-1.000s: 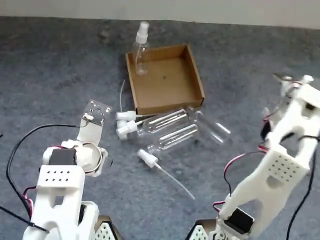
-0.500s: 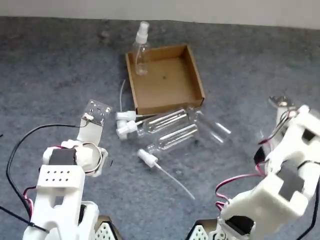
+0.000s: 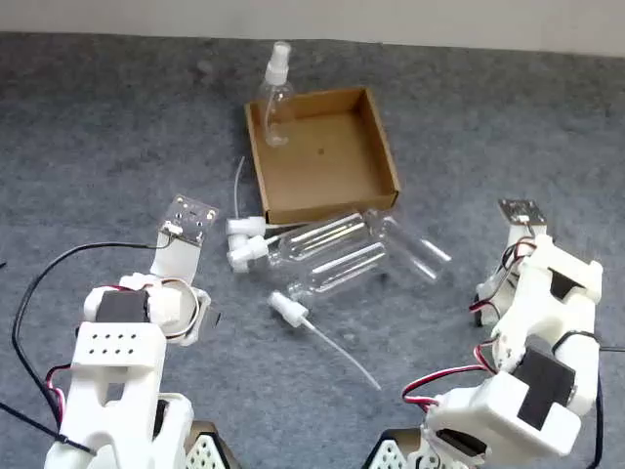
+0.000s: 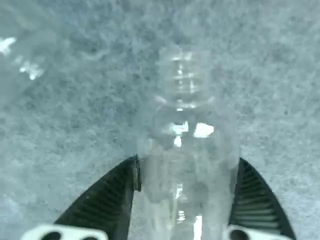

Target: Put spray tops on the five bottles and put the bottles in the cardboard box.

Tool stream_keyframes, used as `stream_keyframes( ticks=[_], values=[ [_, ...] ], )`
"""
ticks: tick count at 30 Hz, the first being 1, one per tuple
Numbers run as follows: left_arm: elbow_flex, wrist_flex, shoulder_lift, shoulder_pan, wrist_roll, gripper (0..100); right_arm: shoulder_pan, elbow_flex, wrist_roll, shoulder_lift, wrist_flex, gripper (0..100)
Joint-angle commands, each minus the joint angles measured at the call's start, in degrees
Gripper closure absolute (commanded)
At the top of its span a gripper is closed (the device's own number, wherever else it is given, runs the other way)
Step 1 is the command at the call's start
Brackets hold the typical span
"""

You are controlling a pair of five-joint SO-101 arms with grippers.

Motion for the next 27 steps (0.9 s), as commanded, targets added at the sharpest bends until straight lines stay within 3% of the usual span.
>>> stream_keyframes(
  ticks=[1,9,27],
  values=[
    [-0.31,-0.70,-0.84,1.10,0.53,81,-2.24,-7.60,-0.97,-2.07,5.41,75.9],
    [-0.31,-0.70,-0.84,1.10,0.44,81,-5.76,-18.33,-3.96,-1.45,8.48,75.7],
    [0.66,-1.58,-1.01,1.10,0.44,81,-4.79,-18.86,-1.05,8.92,6.46,75.9]
  ],
)
